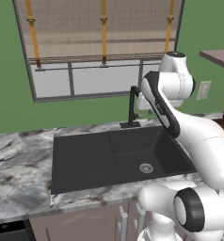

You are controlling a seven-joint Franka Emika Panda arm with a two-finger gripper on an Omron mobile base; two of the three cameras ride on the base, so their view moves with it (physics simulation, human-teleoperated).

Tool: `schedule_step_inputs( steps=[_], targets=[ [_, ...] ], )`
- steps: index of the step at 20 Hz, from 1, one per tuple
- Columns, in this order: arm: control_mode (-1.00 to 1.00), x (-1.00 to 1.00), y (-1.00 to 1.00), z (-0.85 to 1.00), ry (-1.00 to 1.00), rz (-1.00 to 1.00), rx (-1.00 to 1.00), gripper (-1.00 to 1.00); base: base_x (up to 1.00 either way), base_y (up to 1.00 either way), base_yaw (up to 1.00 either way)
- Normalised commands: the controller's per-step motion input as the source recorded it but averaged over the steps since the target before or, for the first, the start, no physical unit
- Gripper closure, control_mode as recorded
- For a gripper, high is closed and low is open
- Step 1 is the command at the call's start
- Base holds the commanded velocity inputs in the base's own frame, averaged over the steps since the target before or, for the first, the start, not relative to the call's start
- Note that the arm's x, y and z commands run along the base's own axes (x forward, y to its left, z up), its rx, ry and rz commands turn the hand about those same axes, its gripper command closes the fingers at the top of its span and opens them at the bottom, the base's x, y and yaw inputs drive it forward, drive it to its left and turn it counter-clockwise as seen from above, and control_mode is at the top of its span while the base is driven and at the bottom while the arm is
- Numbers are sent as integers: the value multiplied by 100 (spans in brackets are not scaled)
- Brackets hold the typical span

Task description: Pick up all produce items and place them in the sink. Turn on the sink faucet to wash them. Then turn the sink off and put them in the tray.

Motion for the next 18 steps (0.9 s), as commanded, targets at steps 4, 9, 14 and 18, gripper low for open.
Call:
schedule_step_inputs(
  steps=[4,9,14,18],
  targets=[
    [-100,-13,1,0,-1,0,0,-100,0,0,0],
    [-100,-18,20,0,-3,0,-1,-100,0,0,0],
    [-100,-27,44,-4,-2,0,-2,-100,0,0,0],
    [-100,-19,58,-2,0,0,-1,-100,0,0,0]
  ],
)
